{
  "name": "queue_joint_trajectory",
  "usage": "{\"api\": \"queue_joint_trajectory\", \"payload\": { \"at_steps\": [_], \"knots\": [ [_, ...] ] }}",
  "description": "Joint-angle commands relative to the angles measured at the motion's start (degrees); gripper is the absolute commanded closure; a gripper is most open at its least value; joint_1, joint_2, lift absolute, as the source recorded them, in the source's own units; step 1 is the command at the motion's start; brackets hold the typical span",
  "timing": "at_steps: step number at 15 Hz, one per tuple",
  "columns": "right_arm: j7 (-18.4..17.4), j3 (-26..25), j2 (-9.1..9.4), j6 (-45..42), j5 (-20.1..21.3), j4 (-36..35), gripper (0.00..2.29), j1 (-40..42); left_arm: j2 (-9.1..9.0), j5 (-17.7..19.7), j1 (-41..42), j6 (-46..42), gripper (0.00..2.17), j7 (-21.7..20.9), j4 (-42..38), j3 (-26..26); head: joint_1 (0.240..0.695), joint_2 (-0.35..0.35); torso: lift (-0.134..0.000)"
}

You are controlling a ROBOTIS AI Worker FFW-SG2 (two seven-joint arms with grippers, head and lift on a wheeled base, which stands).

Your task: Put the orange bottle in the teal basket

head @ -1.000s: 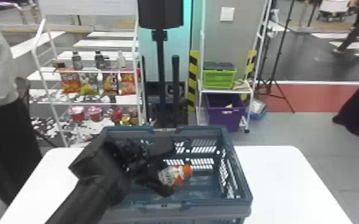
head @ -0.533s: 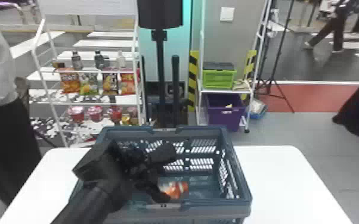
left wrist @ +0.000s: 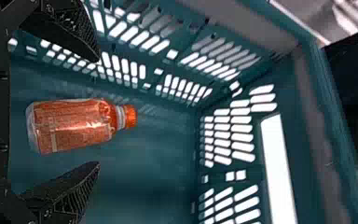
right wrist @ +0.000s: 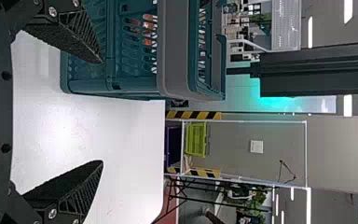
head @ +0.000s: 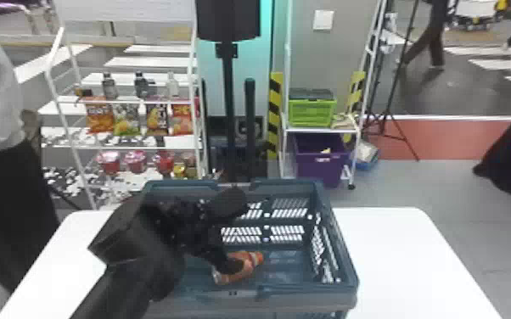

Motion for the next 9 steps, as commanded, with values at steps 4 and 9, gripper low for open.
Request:
{"api": "queue_joint_trajectory", "payload": {
  "at_steps": [4, 9],
  "knots": [
    [0.01, 0.09, 0.0, -0.48, 0.12, -0.5, 0.13, 0.56, 0.21, 3.61, 7.17, 9.11, 0.12, 1.37, -22.22, 10.76, 0.499, 0.0, 0.0],
    [0.01, 0.09, -0.26, -0.65, 0.12, -1.91, 0.13, 1.17, -1.72, 18.81, 21.67, 25.81, 0.12, 11.3, -49.21, 26.14, 0.499, 0.0, 0.0]
  ]
}}
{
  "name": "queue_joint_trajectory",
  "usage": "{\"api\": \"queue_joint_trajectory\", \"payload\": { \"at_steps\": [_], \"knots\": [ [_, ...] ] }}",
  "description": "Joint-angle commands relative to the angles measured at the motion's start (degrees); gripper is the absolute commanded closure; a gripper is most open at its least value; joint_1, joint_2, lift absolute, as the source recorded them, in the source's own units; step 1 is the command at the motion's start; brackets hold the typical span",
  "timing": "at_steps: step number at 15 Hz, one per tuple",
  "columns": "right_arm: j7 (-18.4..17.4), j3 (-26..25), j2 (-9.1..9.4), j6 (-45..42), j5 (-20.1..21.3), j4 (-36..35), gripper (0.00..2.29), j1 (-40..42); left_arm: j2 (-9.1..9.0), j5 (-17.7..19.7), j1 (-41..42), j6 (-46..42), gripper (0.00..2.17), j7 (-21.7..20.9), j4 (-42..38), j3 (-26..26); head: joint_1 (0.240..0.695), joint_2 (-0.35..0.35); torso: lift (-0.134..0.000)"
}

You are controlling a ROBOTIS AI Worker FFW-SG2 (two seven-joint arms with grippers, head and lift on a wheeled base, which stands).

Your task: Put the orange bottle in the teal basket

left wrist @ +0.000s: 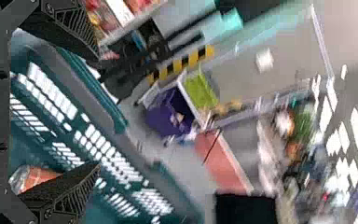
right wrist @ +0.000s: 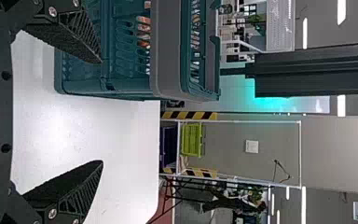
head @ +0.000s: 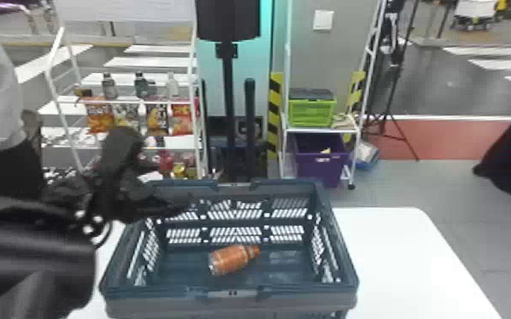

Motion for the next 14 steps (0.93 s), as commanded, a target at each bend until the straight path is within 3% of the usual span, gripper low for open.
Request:
{"api": "queue_joint_trajectory", "payload": {
  "at_steps": [1, 3, 6, 7, 9, 12, 14],
  "knots": [
    [0.09, 0.0, -0.32, -0.01, -0.01, -0.98, 0.13, 0.42, -1.78, 8.25, 8.93, 4.52, 0.12, 3.83, -12.29, 7.47, 0.499, 0.0, 0.0],
    [0.0, 0.0, -1.02, -0.01, -0.01, -1.42, 0.13, 0.5, -4.47, 15.8, 17.11, 6.98, 0.12, 8.14, -20.29, 13.62, 0.499, 0.0, 0.0],
    [0.09, 0.0, -1.81, -0.01, -0.62, -1.6, 0.13, 0.06, -4.47, 23.28, 30.03, 2.41, 0.13, 13.24, -28.02, 19.16, 0.499, 0.0, 0.0],
    [0.09, 0.09, -2.16, -0.01, -0.88, -1.68, 0.13, -0.2, -4.47, 25.3, 34.86, -4.09, 0.13, 14.56, -28.81, 20.04, 0.499, 0.0, 0.0],
    [0.17, 0.44, -3.13, -0.01, -1.68, -1.68, 0.13, -0.73, -4.47, 26.0, 45.23, -25.54, 0.13, 17.99, -28.46, 19.77, 0.499, 0.0, 0.0],
    [0.26, 1.14, -4.71, -0.01, -2.2, -1.95, 0.13, -1.34, -4.47, 31.19, 55.96, -41.88, 0.13, 23.08, -23.36, 18.45, 0.499, 0.0, 0.0],
    [0.26, 1.32, -5.77, -0.01, -3.35, -2.21, 0.13, -1.52, -4.47, 31.27, 60.79, -54.54, 0.13, 28.27, -18.18, 14.24, 0.499, 0.0, 0.0]
  ]
}}
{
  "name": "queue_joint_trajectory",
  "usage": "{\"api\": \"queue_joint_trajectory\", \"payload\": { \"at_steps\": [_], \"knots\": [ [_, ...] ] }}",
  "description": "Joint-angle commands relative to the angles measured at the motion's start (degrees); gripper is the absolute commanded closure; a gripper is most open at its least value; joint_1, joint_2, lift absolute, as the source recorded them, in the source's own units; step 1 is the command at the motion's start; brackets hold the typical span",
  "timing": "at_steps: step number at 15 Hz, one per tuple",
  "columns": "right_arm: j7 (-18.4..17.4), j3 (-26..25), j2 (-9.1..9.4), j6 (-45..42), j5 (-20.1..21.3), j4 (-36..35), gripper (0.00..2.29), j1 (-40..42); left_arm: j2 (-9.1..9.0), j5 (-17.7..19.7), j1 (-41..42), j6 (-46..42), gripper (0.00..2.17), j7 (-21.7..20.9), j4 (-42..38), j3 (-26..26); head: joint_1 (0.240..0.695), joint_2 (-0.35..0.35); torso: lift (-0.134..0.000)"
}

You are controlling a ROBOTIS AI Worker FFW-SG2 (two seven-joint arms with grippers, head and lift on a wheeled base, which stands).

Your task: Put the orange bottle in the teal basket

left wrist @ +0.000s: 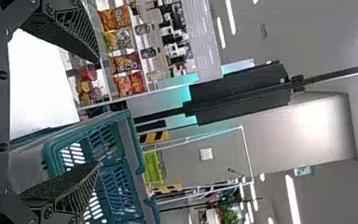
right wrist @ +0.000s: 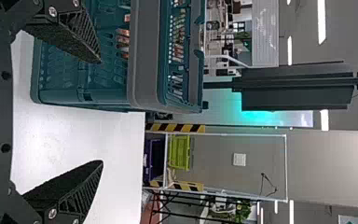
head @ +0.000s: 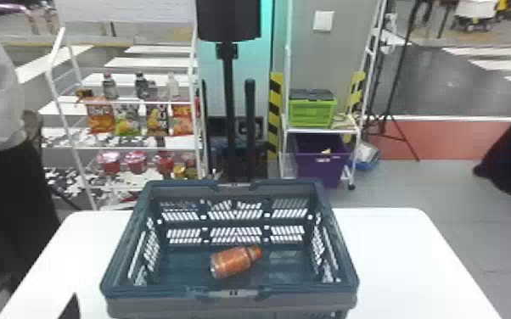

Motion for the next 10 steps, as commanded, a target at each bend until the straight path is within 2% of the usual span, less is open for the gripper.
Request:
{"api": "queue_joint_trajectory", "payload": {
  "at_steps": [1, 4, 7, 10],
  "knots": [
    [-0.01, 0.2, -1.09, -0.06, -0.77, -0.57, 0.13, -0.14, -0.15, 0.0, 4.9, -15.17, 0.13, 4.63, 6.83, -5.38, 0.499, 0.0, 0.0],
    [0.08, 0.38, -2.06, -0.06, -1.47, -0.57, 0.13, -0.05, -0.15, -1.93, 5.95, -22.2, 0.13, 12.98, 14.04, -13.03, 0.499, 0.0, 0.0],
    [0.08, 0.82, -3.03, -0.24, -1.73, -0.92, 0.13, 0.21, -0.15, -4.39, 5.43, -22.73, 0.13, 21.68, 18.7, -20.67, 0.499, 0.0, 0.0],
    [0.08, 0.99, -3.29, -0.24, -1.65, -1.44, 0.13, 0.47, -0.15, -5.36, 4.11, -22.38, 0.13, 24.93, 21.86, -23.4, 0.499, 0.0, 0.0]
  ]
}}
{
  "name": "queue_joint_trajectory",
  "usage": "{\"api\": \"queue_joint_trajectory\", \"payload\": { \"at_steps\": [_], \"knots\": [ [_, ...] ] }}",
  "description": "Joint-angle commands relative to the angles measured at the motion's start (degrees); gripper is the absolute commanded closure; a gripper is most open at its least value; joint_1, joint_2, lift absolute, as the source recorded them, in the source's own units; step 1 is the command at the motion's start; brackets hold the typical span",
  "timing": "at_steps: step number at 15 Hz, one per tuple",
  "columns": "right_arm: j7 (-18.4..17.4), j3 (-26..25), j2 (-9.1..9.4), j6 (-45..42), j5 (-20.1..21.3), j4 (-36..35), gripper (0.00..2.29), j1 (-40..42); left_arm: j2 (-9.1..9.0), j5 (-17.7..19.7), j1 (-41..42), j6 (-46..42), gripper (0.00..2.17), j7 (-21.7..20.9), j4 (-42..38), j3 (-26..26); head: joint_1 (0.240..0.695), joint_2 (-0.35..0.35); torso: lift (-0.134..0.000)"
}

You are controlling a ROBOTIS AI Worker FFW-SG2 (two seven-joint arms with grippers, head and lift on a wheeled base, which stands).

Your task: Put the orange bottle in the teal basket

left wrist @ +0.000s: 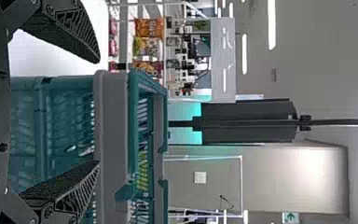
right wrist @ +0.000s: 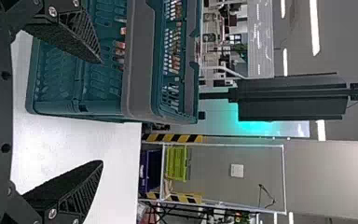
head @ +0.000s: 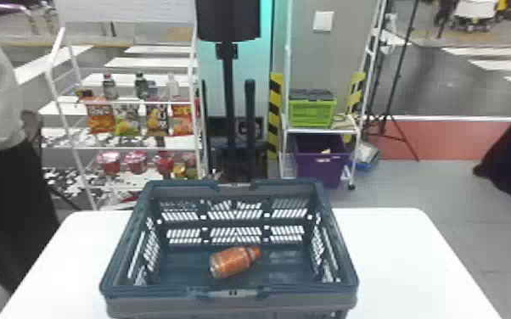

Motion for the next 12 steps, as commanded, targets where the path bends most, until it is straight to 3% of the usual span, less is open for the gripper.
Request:
{"api": "queue_joint_trajectory", "payload": {
  "at_steps": [1, 12],
  "knots": [
    [0.0, 0.06, -0.1, -0.01, 0.03, -0.33, 0.13, 0.19, -0.15, -0.24, -0.62, 0.16, 0.13, 0.22, 1.57, -1.06, 0.499, 0.0, 0.0],
    [0.0, -0.03, 0.25, -0.71, 0.47, -0.77, 0.13, 1.51, -0.15, 2.13, -0.35, -1.07, 0.12, 0.31, 1.3, -0.62, 0.499, 0.0, 0.0]
  ]
}}
